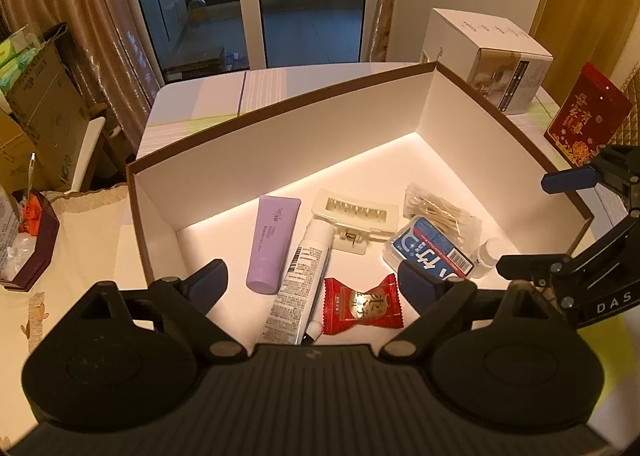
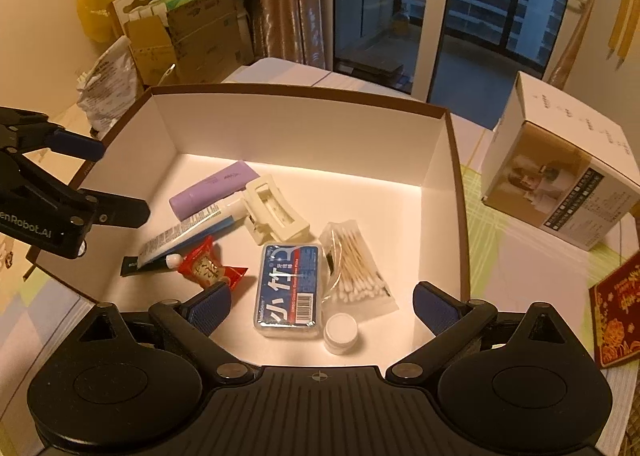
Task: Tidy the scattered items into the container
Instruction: 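Withdraw both grippers from the box toward the remaining items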
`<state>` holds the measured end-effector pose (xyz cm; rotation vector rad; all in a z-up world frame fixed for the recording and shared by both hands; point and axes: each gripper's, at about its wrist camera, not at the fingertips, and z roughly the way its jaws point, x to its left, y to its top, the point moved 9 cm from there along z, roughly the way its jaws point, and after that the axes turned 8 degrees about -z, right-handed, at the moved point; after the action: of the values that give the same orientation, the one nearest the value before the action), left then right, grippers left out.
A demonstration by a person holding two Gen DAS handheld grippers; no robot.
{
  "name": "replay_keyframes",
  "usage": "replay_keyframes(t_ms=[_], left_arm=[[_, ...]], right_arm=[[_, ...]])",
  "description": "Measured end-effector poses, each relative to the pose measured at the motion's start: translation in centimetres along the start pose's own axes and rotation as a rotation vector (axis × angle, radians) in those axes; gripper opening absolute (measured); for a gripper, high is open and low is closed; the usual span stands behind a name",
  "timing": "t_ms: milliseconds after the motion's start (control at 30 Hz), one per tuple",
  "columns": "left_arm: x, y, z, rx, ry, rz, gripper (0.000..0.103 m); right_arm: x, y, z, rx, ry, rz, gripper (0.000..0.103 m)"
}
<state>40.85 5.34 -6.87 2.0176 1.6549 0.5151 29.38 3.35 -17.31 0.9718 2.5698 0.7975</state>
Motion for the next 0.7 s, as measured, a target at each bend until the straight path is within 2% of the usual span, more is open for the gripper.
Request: replay_keyframes(t_ms=[100, 700], left_arm=[[-0.1, -0.2, -0.9, -0.011, 0.021, 0.001, 0.097], [-1.5, -1.9, -6.0, -0.066, 0.047, 0.004, 0.098]], right_arm=[[0.2, -0.1, -0.7, -0.006, -0.012, 0.002, 0.102], [1.4, -1.4, -5.1, -0.065, -0.038, 0.017, 0.102]])
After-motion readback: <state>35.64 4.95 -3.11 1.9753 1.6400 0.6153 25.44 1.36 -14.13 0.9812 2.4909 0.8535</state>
